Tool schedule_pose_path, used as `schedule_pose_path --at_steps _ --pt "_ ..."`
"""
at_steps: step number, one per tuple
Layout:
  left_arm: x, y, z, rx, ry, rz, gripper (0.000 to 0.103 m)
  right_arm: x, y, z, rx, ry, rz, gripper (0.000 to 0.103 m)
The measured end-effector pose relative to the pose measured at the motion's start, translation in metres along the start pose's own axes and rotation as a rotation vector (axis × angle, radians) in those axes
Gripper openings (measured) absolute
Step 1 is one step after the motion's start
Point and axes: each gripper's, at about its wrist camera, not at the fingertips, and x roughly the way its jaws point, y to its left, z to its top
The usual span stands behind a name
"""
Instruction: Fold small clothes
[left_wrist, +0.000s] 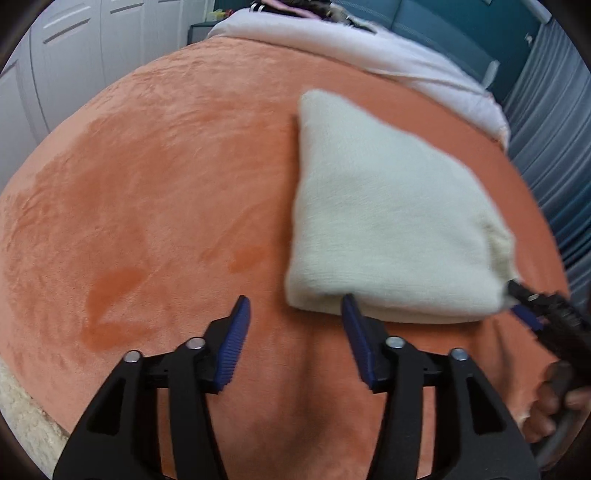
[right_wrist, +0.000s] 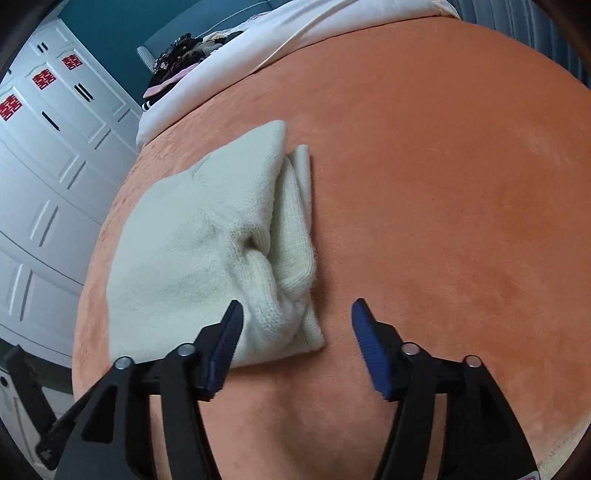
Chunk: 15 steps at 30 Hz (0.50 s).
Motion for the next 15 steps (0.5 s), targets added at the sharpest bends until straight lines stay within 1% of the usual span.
schedule_pose_path --at_steps 2,4,6,7,8,9,10,11,12,13,14,15 --pt "-0.009 -0.002 0.001 -0.028 -0.043 -0.063 0.086 0.014 -0.006 -0.002 0.017 0.048 0.023 0.066" --pt "-0.009 -0.001 0.014 -0.072 -0.076 -0.132 0.089 0.029 -0.006 0.0 0.045 0.082 0.046 0.066" --pt "0.001 0.003 0.03 -0.143 -0.073 -0.201 0.096 0.042 -0.002 0.006 0.062 0.091 0.07 0.07" --pt "0.012 0.007 0.038 -0.178 -0.057 -0.228 0.097 0.047 0.001 0.01 0.072 0.095 0.084 0.071" --pt "0.026 0.01 0.044 -0.212 -0.026 -0.228 0.097 0.052 0.003 0.013 0.081 0.102 0.101 0.076" --pt "0.043 0.015 0.048 -0.249 0.016 -0.22 0.096 0.059 0.006 0.016 0.092 0.11 0.107 0.077" --pt "0.064 0.02 0.05 -0.291 0.079 -0.223 0.095 0.065 0.008 0.02 0.098 0.115 0.107 0.074" --pt "0.081 0.021 0.05 -0.323 0.138 -0.264 0.079 0.069 0.013 0.023 0.084 0.113 0.106 0.053" --pt "0.086 0.019 0.051 -0.335 0.157 -0.31 0.065 0.068 0.021 0.027 0.056 0.119 0.099 0.037" --pt "0.077 0.013 0.055 -0.327 0.137 -0.298 0.06 0.059 0.029 0.033 0.027 0.104 0.088 0.032" --pt "0.067 0.006 0.058 -0.302 0.114 -0.297 0.052 0.041 0.036 0.039 -0.001 0.059 0.121 0.027" --pt "0.053 0.0 0.06 -0.28 0.088 -0.311 0.05 0.021 0.039 0.041 -0.014 0.013 0.153 0.023"
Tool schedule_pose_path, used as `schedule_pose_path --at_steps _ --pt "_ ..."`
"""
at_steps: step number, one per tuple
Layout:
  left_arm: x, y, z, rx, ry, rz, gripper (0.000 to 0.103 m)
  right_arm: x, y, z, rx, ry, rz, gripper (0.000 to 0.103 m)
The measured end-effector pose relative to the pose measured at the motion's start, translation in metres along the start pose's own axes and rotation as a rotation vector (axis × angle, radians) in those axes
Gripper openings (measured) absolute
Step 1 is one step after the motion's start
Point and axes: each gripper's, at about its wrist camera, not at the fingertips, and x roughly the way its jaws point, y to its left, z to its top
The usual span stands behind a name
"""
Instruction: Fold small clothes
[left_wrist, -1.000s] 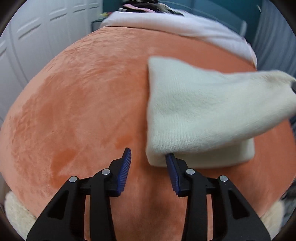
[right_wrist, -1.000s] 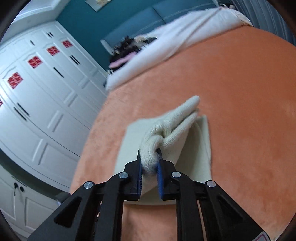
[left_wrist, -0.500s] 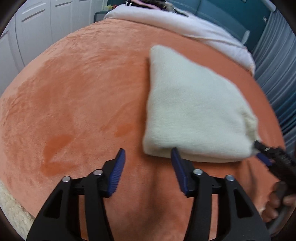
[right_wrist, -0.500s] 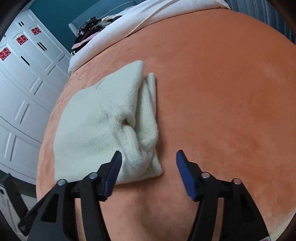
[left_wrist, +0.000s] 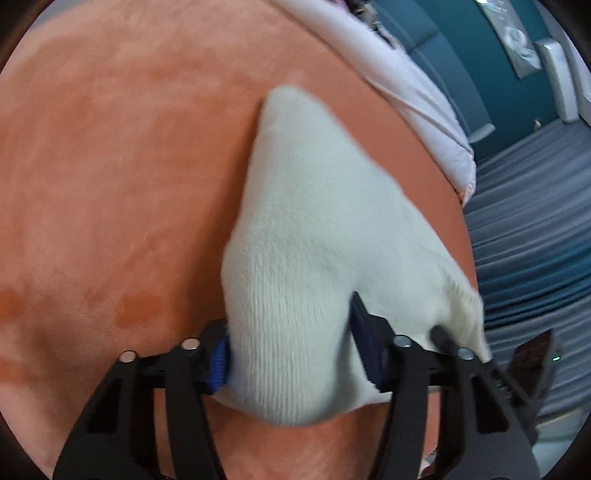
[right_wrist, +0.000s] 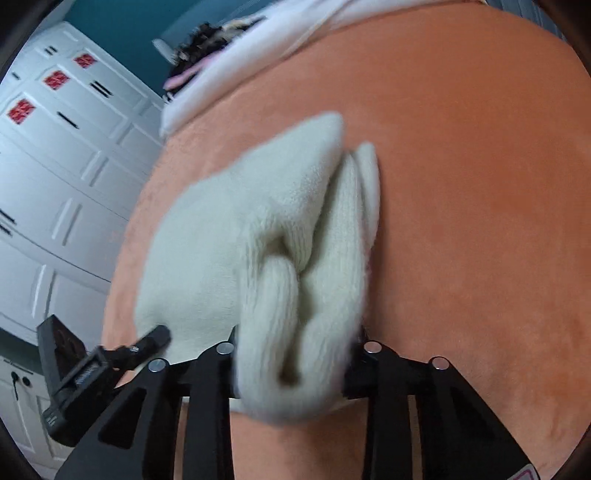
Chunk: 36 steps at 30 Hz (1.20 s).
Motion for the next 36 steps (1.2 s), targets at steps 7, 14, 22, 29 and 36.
schedule_pose_path --at_steps 7,14,22,29,36 --pt "0.028 0.0 -0.04 0.156 0.046 0.112 0.059 0.02 -0.052 -0.03 0.031 0.127 -0.091 0.036" --pt "-0.022 -0.039 -0.058 0.353 -0.089 0.269 0.065 -0.045 -0.02 -0.05 -0.022 -0.047 -0.193 0.051" --pt "-0.051 -0.046 -0.082 0.464 -0.091 0.402 0.066 -0.074 -0.021 -0.099 -0.074 -0.07 -0.296 0.059" --pt "-0.065 -0.038 -0.118 0.511 -0.095 0.446 0.067 -0.081 -0.014 -0.133 -0.091 -0.079 -0.322 0.065" --pt "-0.063 -0.035 -0.142 0.558 -0.137 0.473 0.076 -0.081 0.005 -0.171 -0.191 -0.146 -0.398 0.075"
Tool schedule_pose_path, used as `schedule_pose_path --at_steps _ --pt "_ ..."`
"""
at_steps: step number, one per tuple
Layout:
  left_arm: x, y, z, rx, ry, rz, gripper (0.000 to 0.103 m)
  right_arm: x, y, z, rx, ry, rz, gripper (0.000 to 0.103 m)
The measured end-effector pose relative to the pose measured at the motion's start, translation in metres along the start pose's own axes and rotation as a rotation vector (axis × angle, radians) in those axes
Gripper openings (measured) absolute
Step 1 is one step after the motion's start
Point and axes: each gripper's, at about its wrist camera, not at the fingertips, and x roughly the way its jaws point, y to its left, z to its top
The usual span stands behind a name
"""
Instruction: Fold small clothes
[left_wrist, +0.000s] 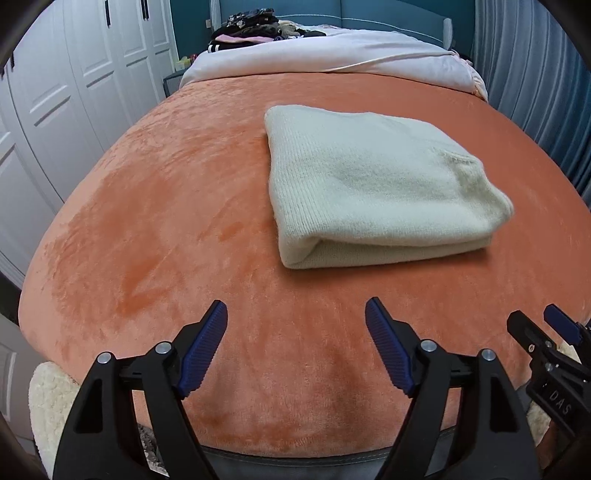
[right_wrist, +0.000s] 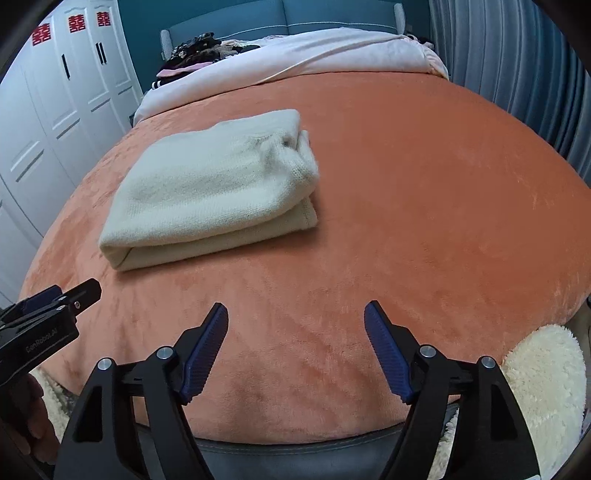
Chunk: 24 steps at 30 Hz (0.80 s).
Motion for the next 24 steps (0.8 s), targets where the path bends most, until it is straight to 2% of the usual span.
schedule_pose_path --at_steps 6,11,14,16,18,20,24 --pt "0.012 0.003 -0.019 -0.044 -0.035 0.01 0.077 0.009 0.007 -0.022 -0.011 -0.032 -0.024 0.077" --pt "0.033 0.006 -0.031 -0.056 -0.01 0.018 0.077 0.023 0.011 -0.025 -0.003 -0.071 -0.009 0.077" --pt "0.037 0.006 -0.037 -0.04 -0.024 0.031 0.085 0.036 0.011 -0.028 0.006 -0.054 -0.033 0.078" --pt "0.038 0.006 -0.039 -0.035 -0.033 0.04 0.088 0.041 0.009 -0.03 0.013 -0.044 -0.035 0.082" --pt "0.04 0.006 -0.041 -0.043 -0.034 0.041 0.097 0.042 0.012 -0.031 0.002 -0.05 -0.034 0.088" --pt "0.043 0.01 -0.042 -0.062 -0.043 0.038 0.098 0.044 0.017 -0.034 -0.03 -0.059 -0.051 0.092" --pt "0.043 0.006 -0.048 -0.041 -0.087 0.059 0.098 0.047 0.021 -0.037 -0.041 -0.048 -0.053 0.094"
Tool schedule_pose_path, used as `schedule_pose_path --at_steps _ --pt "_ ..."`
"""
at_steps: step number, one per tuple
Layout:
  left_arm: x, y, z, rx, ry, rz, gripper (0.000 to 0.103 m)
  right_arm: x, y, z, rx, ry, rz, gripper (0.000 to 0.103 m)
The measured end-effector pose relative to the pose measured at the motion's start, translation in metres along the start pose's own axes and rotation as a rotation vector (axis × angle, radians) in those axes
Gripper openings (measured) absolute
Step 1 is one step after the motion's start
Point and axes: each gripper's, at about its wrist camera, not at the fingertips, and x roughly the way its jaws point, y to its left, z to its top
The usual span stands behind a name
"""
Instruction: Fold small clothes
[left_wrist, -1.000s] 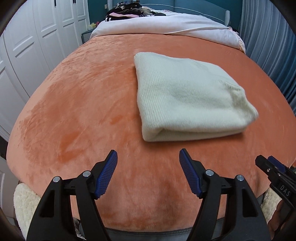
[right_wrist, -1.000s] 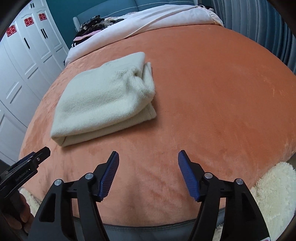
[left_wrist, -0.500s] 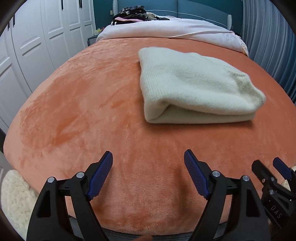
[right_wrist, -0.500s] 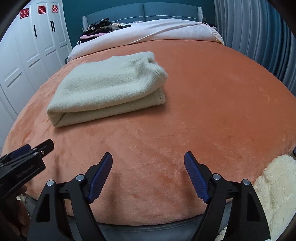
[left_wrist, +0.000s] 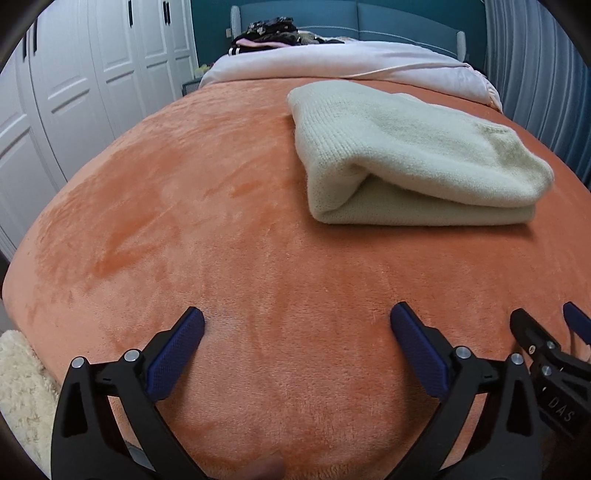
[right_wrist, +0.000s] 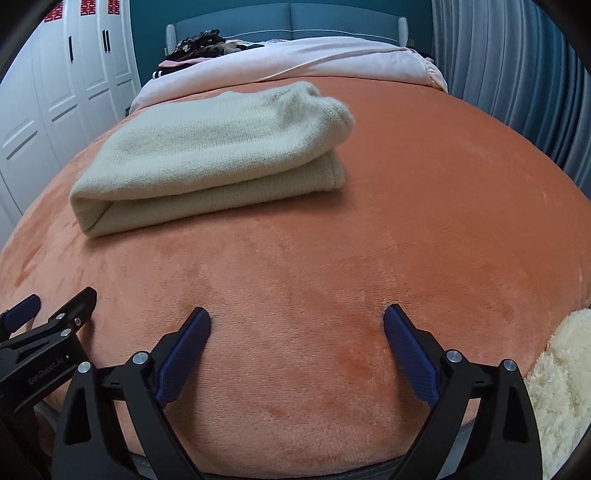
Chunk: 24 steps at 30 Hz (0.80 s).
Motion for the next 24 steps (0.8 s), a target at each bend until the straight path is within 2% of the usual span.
schedule_pose_path --at_steps 2,24 --pt "0.0003 0.0003 0.0005 -0.002 0.002 -0.001 0.098 0.0006 0.0012 -0.0018 0.005 0.006 0.007 0.098" --pt "0.0009 0.0032 0.0 -0.009 -0.001 -0.012 0.098 0.0022 0.0022 -0.0017 -0.004 0.01 -0.002 0.098"
